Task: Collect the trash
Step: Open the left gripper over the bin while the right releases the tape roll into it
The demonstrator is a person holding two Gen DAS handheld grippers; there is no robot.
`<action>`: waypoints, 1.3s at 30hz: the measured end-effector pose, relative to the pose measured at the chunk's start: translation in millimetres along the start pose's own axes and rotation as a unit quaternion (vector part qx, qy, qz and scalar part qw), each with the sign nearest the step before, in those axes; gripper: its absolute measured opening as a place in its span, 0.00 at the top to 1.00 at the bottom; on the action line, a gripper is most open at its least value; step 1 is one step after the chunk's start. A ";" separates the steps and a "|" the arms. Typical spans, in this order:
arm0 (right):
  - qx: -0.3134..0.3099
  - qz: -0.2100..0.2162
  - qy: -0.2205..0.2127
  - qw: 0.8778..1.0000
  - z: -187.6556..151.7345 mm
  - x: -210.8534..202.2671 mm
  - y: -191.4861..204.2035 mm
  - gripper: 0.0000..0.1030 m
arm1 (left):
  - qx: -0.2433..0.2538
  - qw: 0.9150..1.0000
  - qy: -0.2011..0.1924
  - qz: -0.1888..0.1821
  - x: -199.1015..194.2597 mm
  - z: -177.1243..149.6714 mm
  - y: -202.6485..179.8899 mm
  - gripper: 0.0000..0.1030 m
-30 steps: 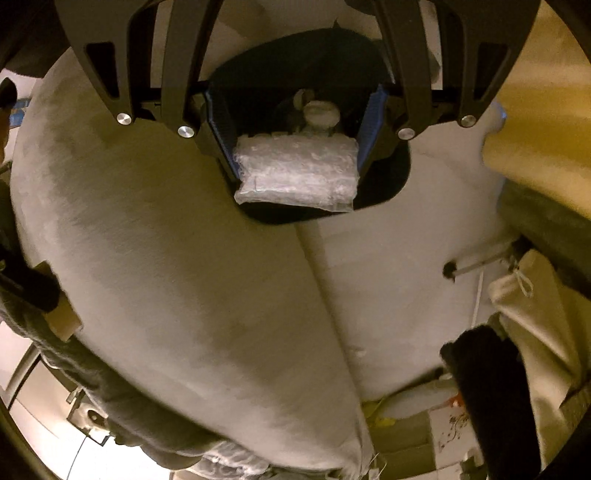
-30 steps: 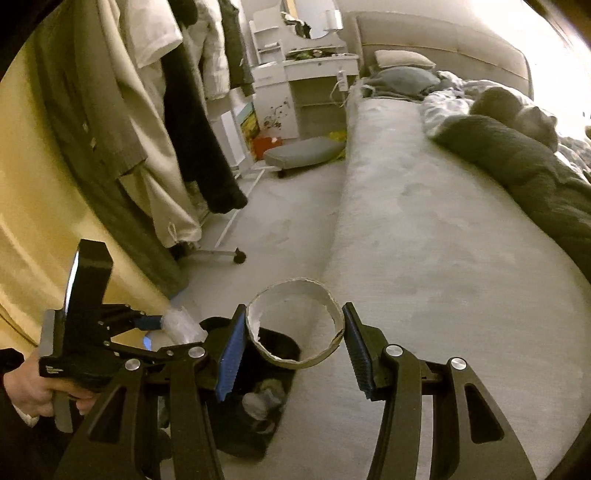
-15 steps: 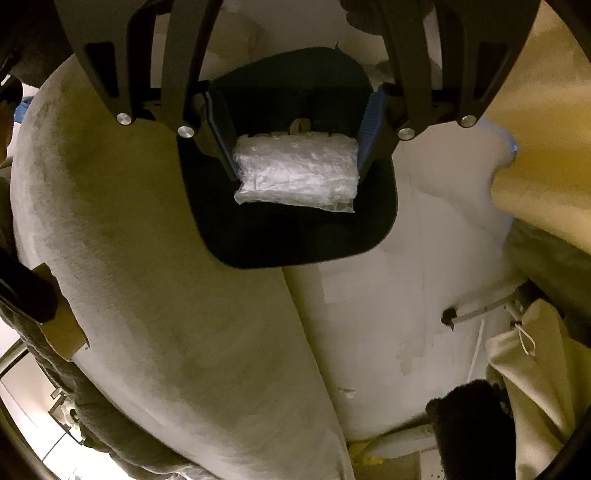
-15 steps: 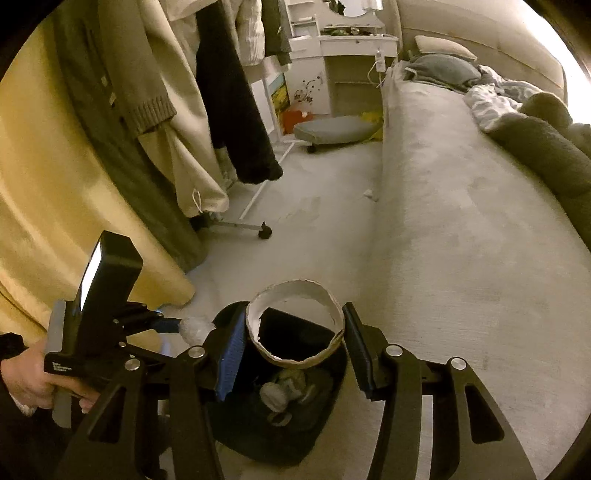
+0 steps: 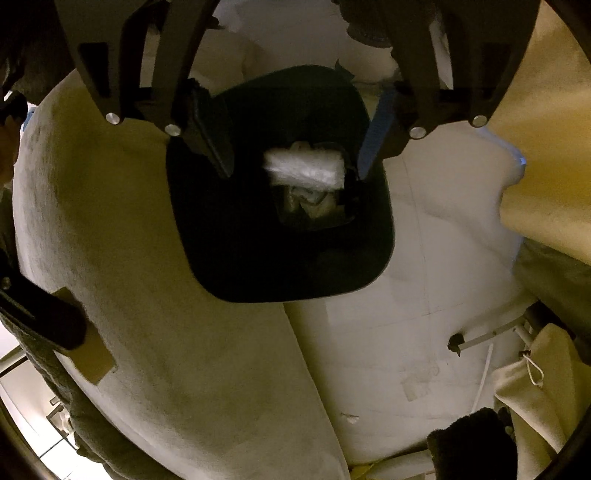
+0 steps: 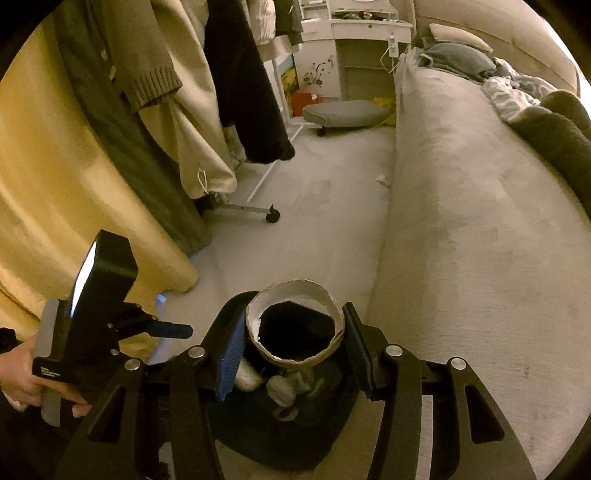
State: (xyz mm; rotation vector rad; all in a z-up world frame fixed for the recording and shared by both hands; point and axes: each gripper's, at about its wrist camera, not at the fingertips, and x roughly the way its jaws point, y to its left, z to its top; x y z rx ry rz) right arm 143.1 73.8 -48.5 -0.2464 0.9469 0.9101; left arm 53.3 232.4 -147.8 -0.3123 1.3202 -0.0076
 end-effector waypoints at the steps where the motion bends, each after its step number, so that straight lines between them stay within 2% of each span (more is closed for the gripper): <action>1: -0.001 0.000 0.003 1.000 0.0 2.6 0.8 0.50 | -0.002 1.000 0.000 0.000 -1.2 -0.9 1.3 0.29; 8: -0.002 0.003 0.037 0.999 -8.4 26.4 8.0 0.50 | -0.003 1.000 -0.021 0.006 -10.3 0.7 5.9 0.23; 16: 0.001 0.002 0.075 0.997 -19.8 50.6 6.3 0.50 | -0.012 0.994 -0.104 0.033 -41.6 8.5 16.8 0.22; 21: 0.013 0.009 0.096 0.995 -28.7 61.3 6.7 0.50 | -0.006 0.985 -0.164 0.059 -57.6 8.4 20.0 0.21; 27: 0.014 0.004 0.114 0.993 -36.6 71.7 7.7 0.50 | 0.009 0.980 -0.195 0.049 -69.0 11.3 16.6 0.18; 31: 0.014 0.002 0.119 0.993 -37.6 72.6 8.5 0.49 | 0.027 0.972 -0.231 0.019 -85.6 10.4 6.3 0.15; 36: 0.014 0.000 0.118 0.993 -36.4 69.4 8.0 0.48 | 0.068 0.959 -0.275 0.031 -109.0 6.5 -13.4 0.10; 39: 0.014 -0.002 0.115 0.993 -38.2 64.1 7.0 0.48 | 0.074 0.948 -0.309 0.033 -123.4 4.1 -22.3 0.07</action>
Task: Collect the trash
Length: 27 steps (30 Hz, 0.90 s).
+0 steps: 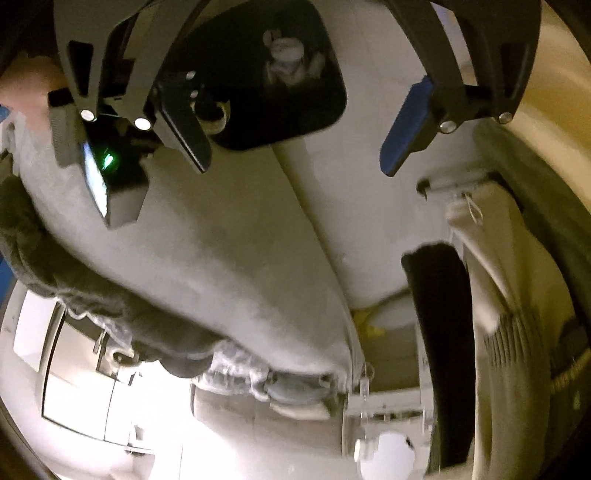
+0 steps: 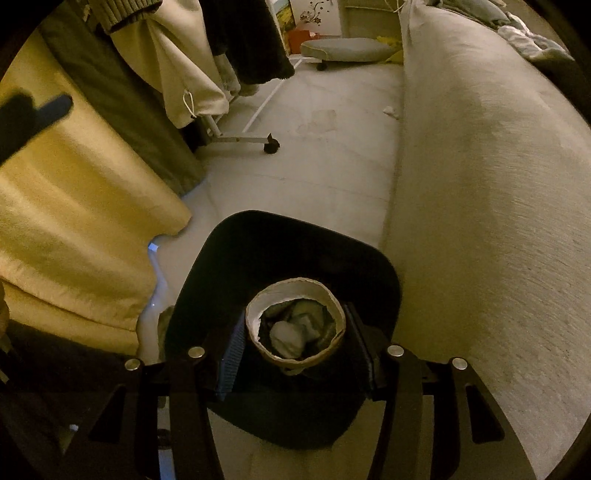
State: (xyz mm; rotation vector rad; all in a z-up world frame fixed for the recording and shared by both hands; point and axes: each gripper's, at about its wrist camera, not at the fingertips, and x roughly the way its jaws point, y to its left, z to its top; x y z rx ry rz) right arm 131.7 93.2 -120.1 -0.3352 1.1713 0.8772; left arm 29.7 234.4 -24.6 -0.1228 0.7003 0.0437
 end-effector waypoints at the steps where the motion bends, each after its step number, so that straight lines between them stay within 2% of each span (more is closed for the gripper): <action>1: 0.001 0.001 -0.001 1.000 -1.1 -1.6 -0.4 0.48 | -0.001 1.000 -0.013 -0.001 -5.2 3.3 -1.1 0.06; 5: -0.003 0.010 -0.004 1.000 -4.8 -9.1 0.3 0.46 | -0.015 0.998 -0.053 0.004 -22.5 17.0 -2.1 0.04; 6: -0.003 0.011 -0.006 1.000 -6.3 -11.8 -1.0 0.42 | -0.019 0.998 -0.060 0.005 -25.2 21.0 -1.7 0.04; 13: 0.001 0.014 -0.039 0.999 -8.6 -39.5 -12.6 0.34 | -0.029 0.996 -0.082 0.025 -35.9 35.9 -11.6 0.03; 20: 0.000 -0.015 -0.117 0.993 -10.7 -91.8 -31.6 0.23 | -0.006 0.996 -0.081 0.038 -25.1 37.2 -33.9 0.03; 27: 0.012 -0.060 -0.201 0.978 -27.5 -142.8 -63.9 0.13 | 0.014 0.996 -0.076 0.046 -11.7 35.1 -56.9 0.03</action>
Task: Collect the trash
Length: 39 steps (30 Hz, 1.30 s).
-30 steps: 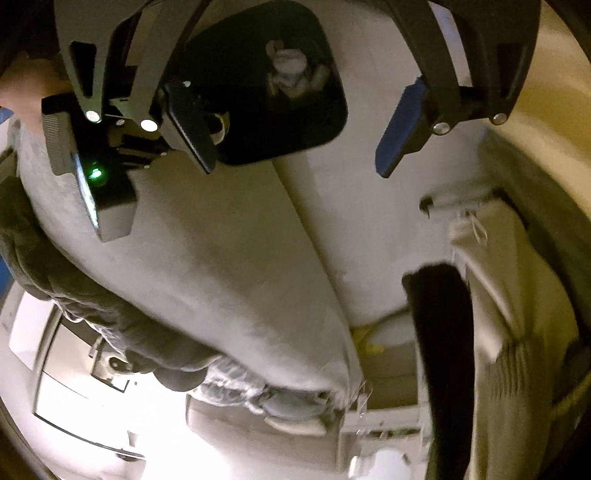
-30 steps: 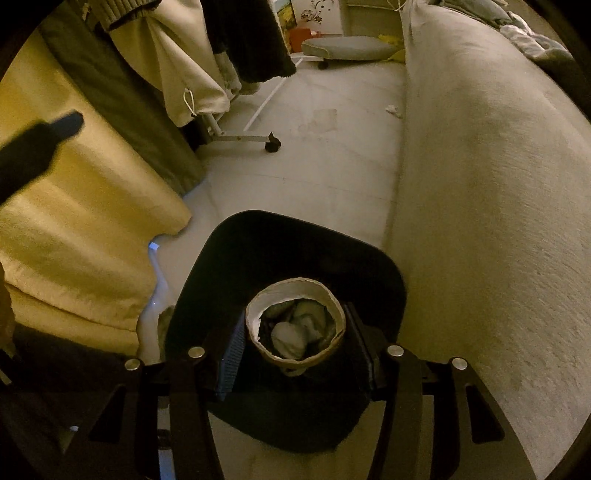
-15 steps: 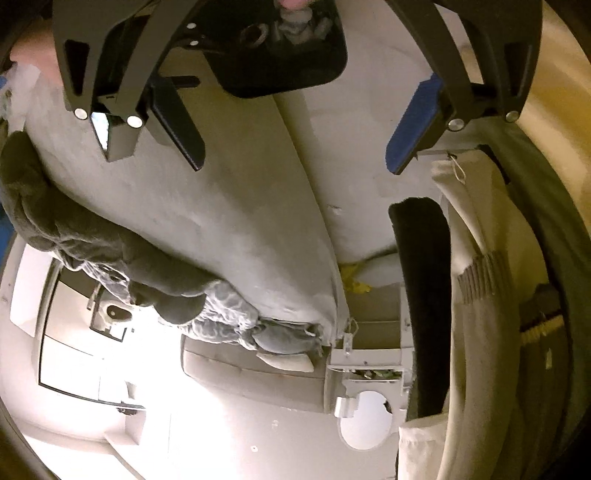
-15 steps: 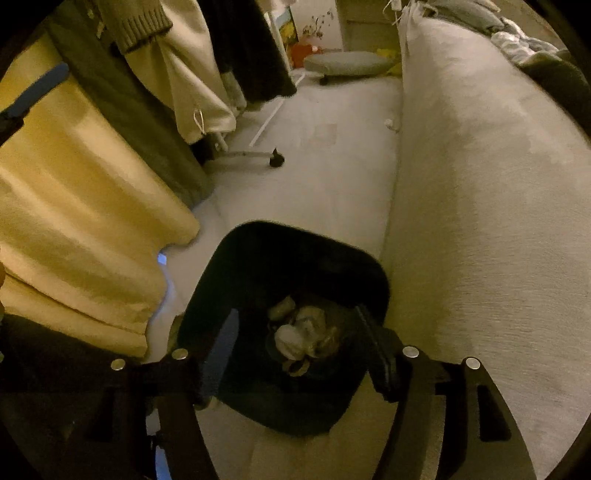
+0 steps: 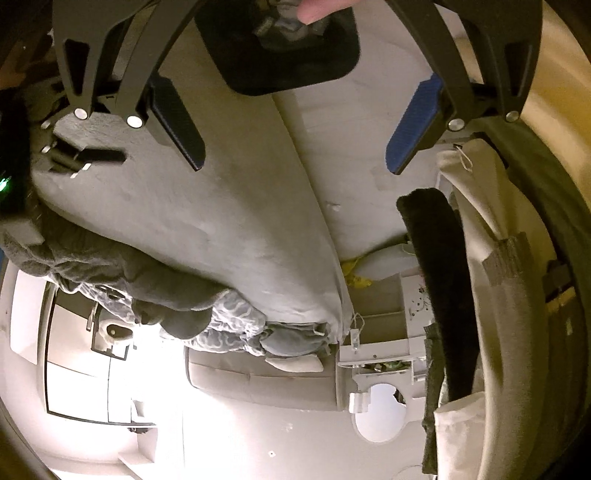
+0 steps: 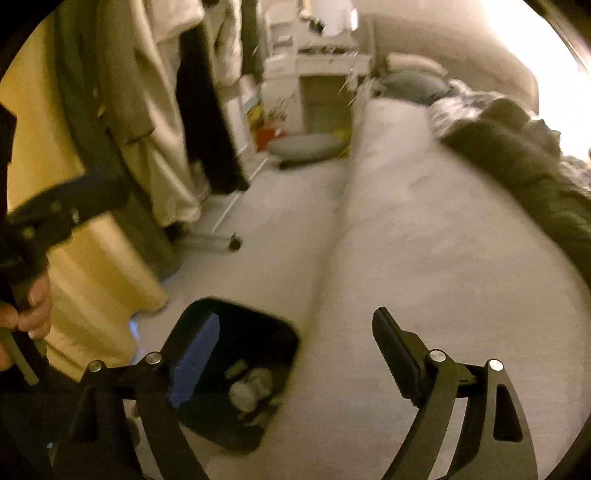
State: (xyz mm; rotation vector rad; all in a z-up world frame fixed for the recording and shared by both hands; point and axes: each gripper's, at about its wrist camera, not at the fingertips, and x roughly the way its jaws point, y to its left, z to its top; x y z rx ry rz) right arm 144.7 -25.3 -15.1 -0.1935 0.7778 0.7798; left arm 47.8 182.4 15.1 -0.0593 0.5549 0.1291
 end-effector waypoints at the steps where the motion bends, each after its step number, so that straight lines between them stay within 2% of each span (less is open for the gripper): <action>1: 0.004 -0.010 -0.012 1.000 0.1 -7.4 -7.7 0.12 | 0.000 1.000 0.003 0.000 1.7 -0.1 -3.8 0.03; 8: 0.034 -0.044 -0.044 0.997 -11.1 -41.4 -52.7 0.04 | -0.008 0.999 0.051 0.008 10.8 -4.3 -26.5 0.03; 13: 0.044 -0.054 -0.057 0.996 -21.3 -64.0 -61.1 0.03 | -0.012 0.997 0.070 0.012 8.1 -12.2 -42.8 0.03; 22: 0.074 -0.066 -0.085 0.991 -49.6 -117.5 -85.8 0.03 | 0.008 0.998 0.054 0.015 -10.3 -26.5 -63.5 0.03; 27: 0.078 -0.068 -0.100 0.990 -58.1 -137.6 -89.5 0.03 | 0.012 0.998 0.059 0.019 -25.2 -39.5 -70.5 0.03; 35: 0.079 -0.075 -0.111 0.988 -72.0 -156.8 -84.8 0.03 | 0.011 0.998 0.065 0.026 -35.9 -49.5 -71.0 0.03; 39: 0.085 -0.068 -0.111 0.988 -69.9 -154.0 -83.2 0.03 | 0.016 0.998 0.061 0.024 -36.0 -50.8 -74.1 0.03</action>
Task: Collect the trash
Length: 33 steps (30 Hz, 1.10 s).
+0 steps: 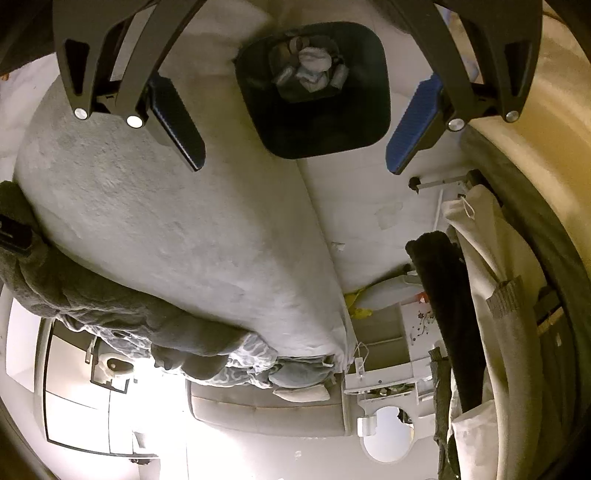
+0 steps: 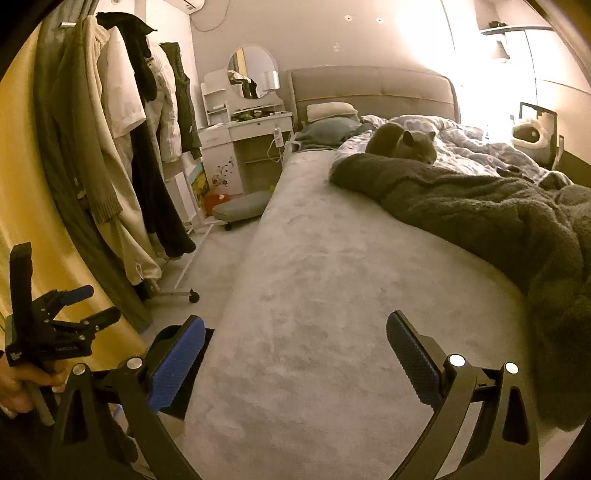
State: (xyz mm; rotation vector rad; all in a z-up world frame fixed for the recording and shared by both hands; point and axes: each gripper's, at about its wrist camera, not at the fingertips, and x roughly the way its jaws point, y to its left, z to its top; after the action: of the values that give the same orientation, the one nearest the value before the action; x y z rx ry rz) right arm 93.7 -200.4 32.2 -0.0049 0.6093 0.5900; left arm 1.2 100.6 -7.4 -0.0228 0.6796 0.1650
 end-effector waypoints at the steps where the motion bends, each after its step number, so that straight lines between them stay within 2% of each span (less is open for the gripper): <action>1: -0.005 0.001 -0.001 1.000 1.4 1.6 2.0 0.03 | 0.000 1.000 -0.001 -0.003 0.2 0.0 -0.3 0.03; 8: -0.031 0.000 0.001 1.000 2.8 9.8 10.1 0.03 | -0.007 1.000 0.002 -0.004 5.0 2.5 3.9 0.03; 33: -0.023 0.003 0.004 1.000 1.6 12.3 9.6 0.03 | -0.015 1.000 0.005 -0.008 6.2 6.0 6.1 0.03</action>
State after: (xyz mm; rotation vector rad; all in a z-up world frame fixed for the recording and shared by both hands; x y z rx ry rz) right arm 97.7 -185.7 28.5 -0.0490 0.6039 0.6107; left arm 8.7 108.0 -6.4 -0.0575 0.6870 0.1606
